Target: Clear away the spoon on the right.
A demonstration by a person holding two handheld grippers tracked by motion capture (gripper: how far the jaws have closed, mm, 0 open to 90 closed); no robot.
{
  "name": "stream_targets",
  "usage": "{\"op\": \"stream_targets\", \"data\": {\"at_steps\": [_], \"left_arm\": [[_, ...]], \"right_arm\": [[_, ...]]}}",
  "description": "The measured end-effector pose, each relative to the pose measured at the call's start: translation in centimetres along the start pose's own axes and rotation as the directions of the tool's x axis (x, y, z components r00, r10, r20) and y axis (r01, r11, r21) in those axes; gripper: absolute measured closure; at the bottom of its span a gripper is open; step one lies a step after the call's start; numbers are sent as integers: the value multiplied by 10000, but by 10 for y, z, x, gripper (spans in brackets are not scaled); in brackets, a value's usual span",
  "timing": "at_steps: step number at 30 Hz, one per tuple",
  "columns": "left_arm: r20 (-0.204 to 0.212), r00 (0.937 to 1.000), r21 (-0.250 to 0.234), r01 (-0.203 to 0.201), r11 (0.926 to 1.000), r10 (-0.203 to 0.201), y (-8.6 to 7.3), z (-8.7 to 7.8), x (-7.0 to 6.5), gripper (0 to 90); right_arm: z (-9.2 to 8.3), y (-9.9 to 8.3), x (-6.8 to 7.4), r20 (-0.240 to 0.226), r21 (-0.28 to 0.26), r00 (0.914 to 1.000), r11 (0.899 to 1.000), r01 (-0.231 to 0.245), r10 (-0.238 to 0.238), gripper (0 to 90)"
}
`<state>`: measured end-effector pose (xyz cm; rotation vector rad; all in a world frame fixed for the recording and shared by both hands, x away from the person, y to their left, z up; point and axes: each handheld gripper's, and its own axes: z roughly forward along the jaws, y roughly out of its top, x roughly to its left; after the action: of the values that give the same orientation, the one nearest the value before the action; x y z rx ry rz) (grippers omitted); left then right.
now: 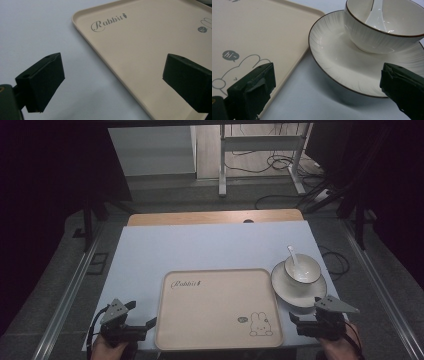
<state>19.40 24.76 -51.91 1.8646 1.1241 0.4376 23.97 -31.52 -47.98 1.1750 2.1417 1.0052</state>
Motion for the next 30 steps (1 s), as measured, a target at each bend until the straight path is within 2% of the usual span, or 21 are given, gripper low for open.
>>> {"op": "stream_targets", "data": {"at_steps": [7, 14, 22, 26, 30], "left_arm": [[11, 10000, -17, 47, 10000, -46, 0, 0, 0, 36], [15, 9999, -38, 128, 9999, -128, 0, 0, 1, 37], [32, 9998, -48, 182, 9998, -182, 0, 0, 2, 35], [19, 9998, -31, 188, 9998, -188, 0, 0, 2, 35], [-34, 9998, 8, 178, 9998, -178, 0, 0, 1, 35]], "right_arm": [[4, 7, -5, -73, -103, 9998, 9998, -194, 193, 9], [8, 19, -12, -171, -153, 9998, 9998, -92, 89, 19], [17, 34, -21, -385, -66, 9985, 9992, -384, 381, 23], [21, 40, -24, -335, -49, 9989, 9995, -325, 323, 23], [26, 46, -27, -284, 35, 9986, 9990, -456, 457, 24]]}}
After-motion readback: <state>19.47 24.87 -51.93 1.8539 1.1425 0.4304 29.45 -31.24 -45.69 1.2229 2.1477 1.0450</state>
